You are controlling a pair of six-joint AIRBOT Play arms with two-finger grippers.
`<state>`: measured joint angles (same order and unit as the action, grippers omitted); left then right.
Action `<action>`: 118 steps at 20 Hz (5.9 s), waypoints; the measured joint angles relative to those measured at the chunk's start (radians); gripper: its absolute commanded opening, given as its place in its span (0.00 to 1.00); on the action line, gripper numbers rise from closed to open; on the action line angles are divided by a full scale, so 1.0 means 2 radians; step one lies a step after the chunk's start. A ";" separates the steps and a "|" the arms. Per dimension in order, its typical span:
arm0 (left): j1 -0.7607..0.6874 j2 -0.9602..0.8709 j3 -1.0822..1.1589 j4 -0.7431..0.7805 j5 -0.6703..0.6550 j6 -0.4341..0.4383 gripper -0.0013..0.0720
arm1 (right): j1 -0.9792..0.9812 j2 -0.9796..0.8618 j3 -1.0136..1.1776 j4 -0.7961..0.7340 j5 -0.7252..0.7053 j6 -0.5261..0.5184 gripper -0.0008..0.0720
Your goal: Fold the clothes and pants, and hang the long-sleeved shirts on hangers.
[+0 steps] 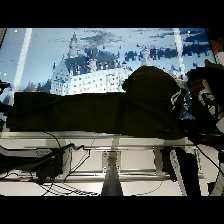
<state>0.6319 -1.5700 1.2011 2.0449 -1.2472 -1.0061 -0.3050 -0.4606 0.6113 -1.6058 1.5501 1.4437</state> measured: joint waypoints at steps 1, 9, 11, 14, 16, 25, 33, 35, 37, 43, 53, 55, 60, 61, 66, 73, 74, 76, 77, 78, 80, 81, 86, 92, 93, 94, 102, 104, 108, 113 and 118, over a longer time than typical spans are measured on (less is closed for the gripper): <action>0.000 0.000 0.000 0.001 0.002 -0.006 0.83 | 0.000 0.000 0.000 0.000 0.000 0.000 0.88; -0.013 0.020 0.057 0.008 0.006 -0.122 0.71 | 0.000 -0.015 0.031 0.075 -0.098 -0.053 0.87; -0.023 0.031 0.089 0.005 0.006 -0.153 0.71 | 0.005 -0.047 0.036 0.142 -0.156 -0.078 0.86; -0.049 0.053 0.120 -0.009 0.012 -0.178 0.71 | 0.056 -0.127 0.040 0.250 -0.240 -0.127 0.87; -0.072 0.070 0.130 -0.015 0.020 -0.192 0.71 | 0.119 -0.192 0.044 0.288 -0.296 -0.145 0.87; -0.167 0.102 0.140 -0.081 0.032 -0.254 0.71 | 0.336 -0.491 0.252 0.258 -0.428 -0.024 0.86; -0.184 0.098 0.140 -0.109 0.044 -0.262 0.71 | 0.318 -0.609 0.390 0.190 -0.326 0.115 0.86; -0.185 0.096 0.140 -0.111 0.045 -0.262 0.71 | 0.311 -0.616 0.397 0.159 -0.296 0.135 0.86; -0.185 0.094 0.140 -0.112 0.046 -0.262 0.71 | 0.303 -0.621 0.402 0.137 -0.267 0.149 0.88; -0.185 0.090 0.138 -0.123 0.046 -0.262 0.71 | 0.312 -0.635 0.405 0.139 -0.264 0.158 0.97; -0.185 0.090 0.138 -0.137 0.046 -0.262 0.71 | 0.337 -0.667 0.416 0.097 -0.291 0.149 0.05; -0.185 0.090 0.138 -0.138 0.046 -0.262 0.71 | 0.340 -0.663 0.438 0.095 -0.294 0.148 0.05; -0.185 0.090 0.138 -0.148 0.043 -0.262 0.71 | 0.353 -0.614 0.517 0.103 -0.285 0.119 0.05; -0.185 0.090 0.138 -0.156 0.042 -0.262 0.71 | 0.355 -0.596 0.527 0.105 -0.279 0.105 0.05; -0.188 0.088 0.138 -0.272 0.040 -0.262 0.71 | 0.357 -0.516 0.545 0.048 -0.175 0.048 0.05; -0.278 0.031 0.137 -0.461 0.046 -0.260 0.71 | 0.340 -0.420 0.422 -0.037 -0.046 0.049 0.05; -0.304 0.014 0.137 -0.484 0.057 -0.257 0.71 | 0.338 -0.407 0.389 -0.039 -0.052 0.060 0.05; -0.359 -0.021 0.137 -0.534 0.092 -0.236 0.70 | 0.336 -0.385 0.324 -0.040 -0.067 0.080 0.05; -0.386 -0.038 0.138 -0.563 0.112 -0.218 0.67 | 0.335 -0.378 0.299 -0.038 -0.072 0.087 0.05; -0.415 -0.055 0.138 -0.589 0.133 -0.197 0.65 | 0.335 -0.373 0.277 -0.035 -0.077 0.094 0.05; -0.463 -0.085 0.138 -0.618 0.170 -0.169 0.65 | 0.334 -0.366 0.251 -0.025 -0.083 0.101 0.05; -0.481 -0.098 0.138 -0.619 0.183 -0.160 0.65 | 0.334 -0.364 0.244 -0.022 -0.087 0.104 0.05; -0.491 -0.121 0.138 -0.600 0.218 -0.142 0.66 | 0.334 -0.360 0.227 -0.012 -0.110 0.110 0.05; -0.426 -0.128 0.139 -0.582 0.174 -0.132 0.68 | 0.334 -0.359 0.223 -0.009 -0.158 0.111 0.05; -0.423 -0.132 0.139 -0.582 0.167 -0.125 0.68 | 0.334 -0.359 0.223 -0.008 -0.165 0.112 0.05; -0.422 -0.135 0.139 -0.583 0.162 -0.120 0.68 | 0.334 -0.359 0.223 -0.004 -0.172 0.112 0.05; -0.458 -0.160 0.139 -0.592 0.194 -0.094 0.04 | 0.334 -0.359 0.223 0.031 -0.194 0.112 0.05; -0.461 -0.159 0.139 -0.591 0.215 -0.093 0.04 | 0.334 -0.359 0.223 0.033 -0.199 0.112 0.05; -0.439 -0.126 0.154 -0.566 0.263 -0.090 0.04 | 0.334 -0.359 0.223 0.035 -0.229 0.112 0.21; -0.376 -0.029 0.196 -0.476 0.296 -0.090 0.04 | 0.331 -0.363 0.223 0.030 -0.360 0.113 0.83; -0.300 0.086 0.212 -0.376 0.359 -0.089 0.04 | 0.287 -0.368 0.223 0.026 -0.455 0.139 0.83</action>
<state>0.0322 -1.3979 1.6253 1.2934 -0.5301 -1.1851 0.2699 -1.1957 1.0573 -1.5532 0.6392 1.7222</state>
